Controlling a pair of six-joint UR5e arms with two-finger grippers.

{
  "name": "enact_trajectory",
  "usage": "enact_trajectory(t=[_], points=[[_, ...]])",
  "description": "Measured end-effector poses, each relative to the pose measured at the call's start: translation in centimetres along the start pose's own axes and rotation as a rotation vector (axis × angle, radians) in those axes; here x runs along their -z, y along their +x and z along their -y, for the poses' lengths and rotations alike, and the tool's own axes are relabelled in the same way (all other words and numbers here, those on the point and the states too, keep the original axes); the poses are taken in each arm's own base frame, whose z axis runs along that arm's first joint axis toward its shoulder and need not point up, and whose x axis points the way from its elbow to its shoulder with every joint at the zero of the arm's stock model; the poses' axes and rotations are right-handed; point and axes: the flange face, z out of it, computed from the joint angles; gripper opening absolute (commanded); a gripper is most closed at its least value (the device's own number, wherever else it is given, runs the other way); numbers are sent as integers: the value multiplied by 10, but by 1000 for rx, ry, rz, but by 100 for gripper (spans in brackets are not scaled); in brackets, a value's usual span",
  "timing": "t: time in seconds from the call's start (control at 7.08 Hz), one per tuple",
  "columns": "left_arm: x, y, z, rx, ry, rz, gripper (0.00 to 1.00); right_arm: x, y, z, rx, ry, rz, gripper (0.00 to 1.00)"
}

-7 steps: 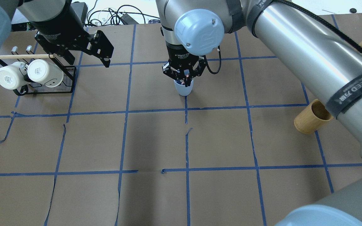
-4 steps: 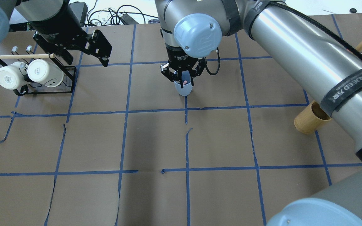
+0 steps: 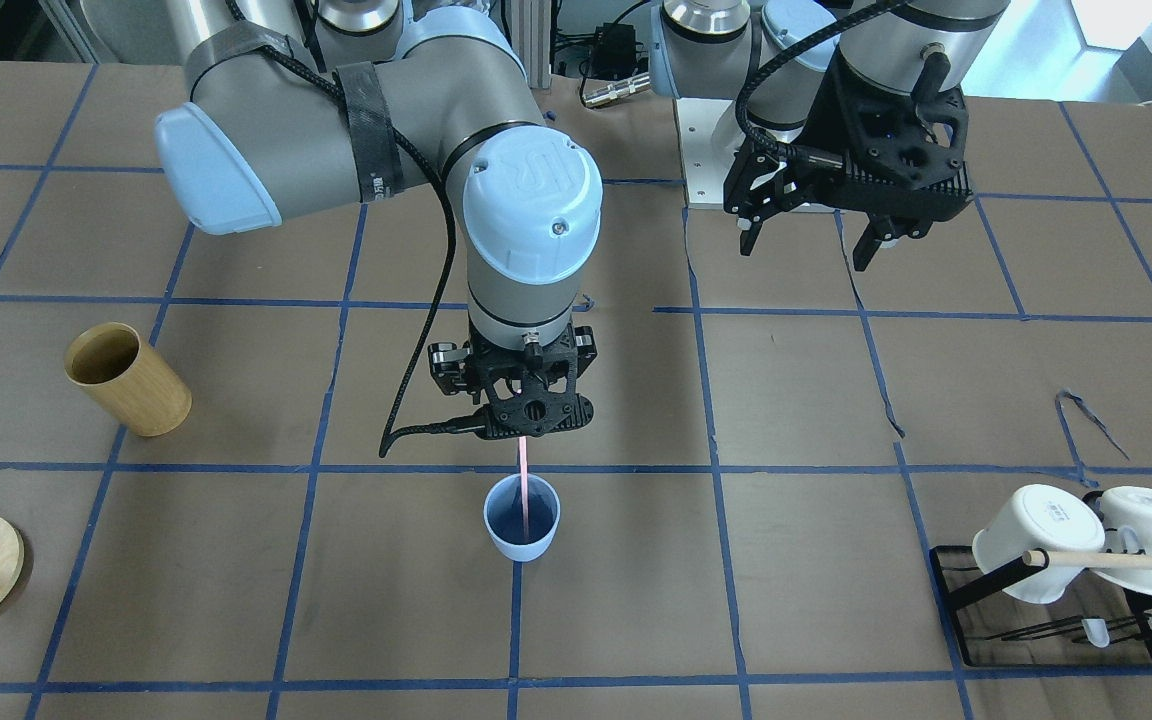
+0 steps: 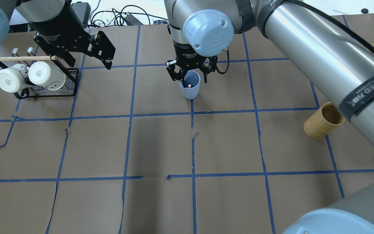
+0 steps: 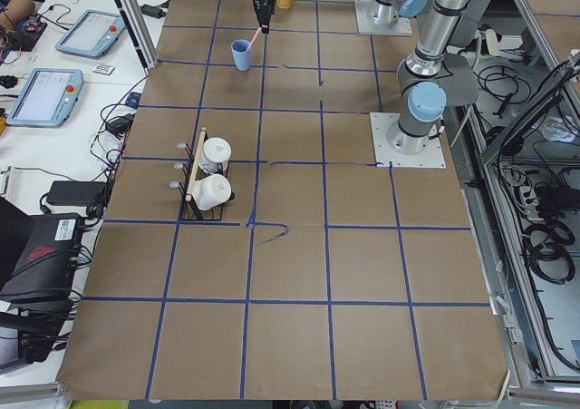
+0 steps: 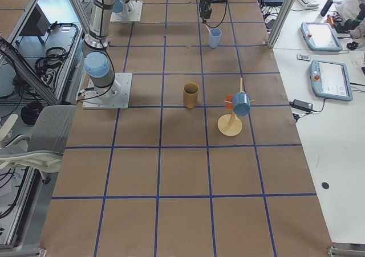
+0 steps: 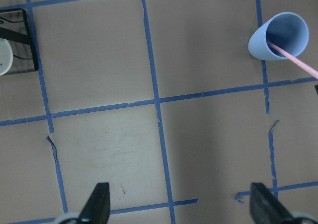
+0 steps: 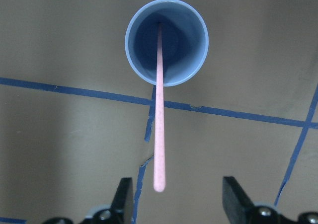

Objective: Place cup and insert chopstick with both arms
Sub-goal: 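Open the right gripper and lift it away from the cup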

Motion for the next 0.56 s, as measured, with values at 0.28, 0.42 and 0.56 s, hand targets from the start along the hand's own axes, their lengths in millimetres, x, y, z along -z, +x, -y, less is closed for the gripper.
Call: enact_trajectory(t=[0.28, 0.42, 0.56], points=[[0, 0, 0, 0, 1, 0, 100, 34, 63, -17, 0, 26, 12, 80], [1, 0, 0, 0, 1, 0, 100, 46, 109, -37, 47, 31, 18, 78], [1, 0, 0, 0, 1, 1, 100, 56, 143, -68, 59, 44, 21, 80]])
